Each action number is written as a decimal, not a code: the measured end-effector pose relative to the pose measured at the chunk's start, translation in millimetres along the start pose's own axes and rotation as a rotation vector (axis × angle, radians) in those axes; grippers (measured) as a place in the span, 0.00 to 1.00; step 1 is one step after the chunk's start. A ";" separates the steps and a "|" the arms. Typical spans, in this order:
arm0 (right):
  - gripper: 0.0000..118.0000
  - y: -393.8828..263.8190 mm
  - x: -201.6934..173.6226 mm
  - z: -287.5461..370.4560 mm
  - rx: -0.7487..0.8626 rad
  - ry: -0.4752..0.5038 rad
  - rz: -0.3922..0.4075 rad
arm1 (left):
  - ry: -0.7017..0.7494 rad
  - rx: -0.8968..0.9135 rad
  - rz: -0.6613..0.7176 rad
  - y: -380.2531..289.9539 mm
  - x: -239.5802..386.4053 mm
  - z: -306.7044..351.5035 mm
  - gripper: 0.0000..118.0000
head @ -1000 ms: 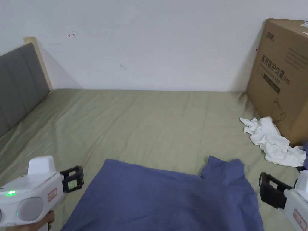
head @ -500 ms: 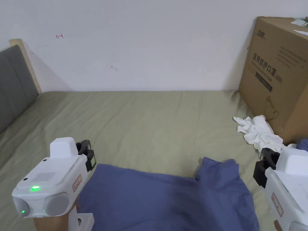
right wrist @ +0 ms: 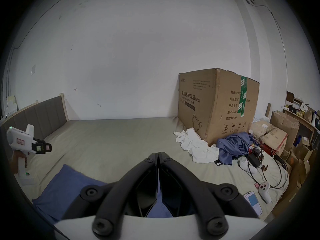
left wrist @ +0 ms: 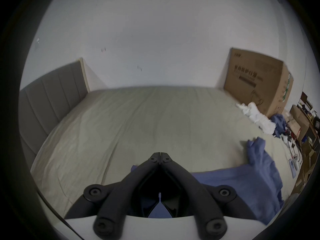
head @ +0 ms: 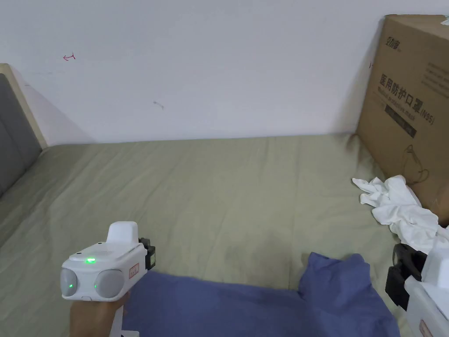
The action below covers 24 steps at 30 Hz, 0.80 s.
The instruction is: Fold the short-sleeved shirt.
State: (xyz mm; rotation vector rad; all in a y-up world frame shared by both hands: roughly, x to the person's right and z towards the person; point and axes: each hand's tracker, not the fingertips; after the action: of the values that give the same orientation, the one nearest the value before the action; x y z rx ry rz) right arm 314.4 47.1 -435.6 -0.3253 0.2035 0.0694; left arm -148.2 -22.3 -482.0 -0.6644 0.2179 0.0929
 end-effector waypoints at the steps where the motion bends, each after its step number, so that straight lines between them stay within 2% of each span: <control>1: 0.01 -1.1 -0.9 -4.9 -0.004 -0.005 0.003 | -0.001 -0.032 0.007 1.6 -4.8 -18.7 0.02; 3: 0.01 -4.0 0.3 -15.4 -0.018 -0.010 0.005 | 0.020 -0.136 0.023 2.7 -10.0 -48.8 0.21; 4: 0.01 -5.4 0.4 -21.0 -0.028 -0.013 0.007 | 0.016 -0.172 0.027 2.5 -14.5 -63.9 0.45; 5: 0.01 -6.7 0.1 -25.5 -0.037 -0.016 0.008 | 0.026 -0.193 0.025 0.4 -18.2 -78.3 0.60; 7: 0.01 -11.3 1.1 -34.3 -0.046 -0.020 0.007 | 0.060 -0.232 -0.006 -5.4 -24.2 -101.3 0.78; 11: 0.01 -18.7 3.5 -47.1 -0.074 -0.030 0.005 | 0.082 -0.350 -0.023 -18.4 -36.1 -133.7 0.79; 13: 0.01 -22.1 4.3 -52.4 -0.088 -0.036 0.006 | 0.074 -0.400 -0.036 -25.5 -38.9 -144.5 0.79; 15: 0.01 -26.0 4.6 -57.3 -0.104 -0.042 0.012 | 0.084 -0.424 -0.049 -33.9 -37.5 -150.3 0.72; 16: 0.01 -27.6 5.1 -59.1 -0.111 -0.040 0.013 | 0.078 -0.440 -0.053 -37.2 -36.2 -154.1 0.61; 19: 0.01 -30.1 5.9 -64.0 -0.135 -0.038 0.022 | -0.013 -0.455 -0.015 -41.7 -30.1 -154.3 0.15; 20: 0.01 -30.9 7.5 -66.4 -0.146 -0.036 0.025 | 0.018 -0.441 -0.023 -40.9 -24.2 -151.7 0.04; 24: 0.01 -36.4 21.8 -83.6 -0.213 -0.030 0.009 | 0.033 -0.397 -0.117 -41.2 -8.5 -141.2 0.00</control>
State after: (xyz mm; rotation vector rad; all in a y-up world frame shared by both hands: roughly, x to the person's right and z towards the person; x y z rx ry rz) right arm 323.7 -13.7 -506.4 -0.5352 0.1685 0.1047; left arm -174.2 -142.4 -563.3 -1.0728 0.1929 0.0119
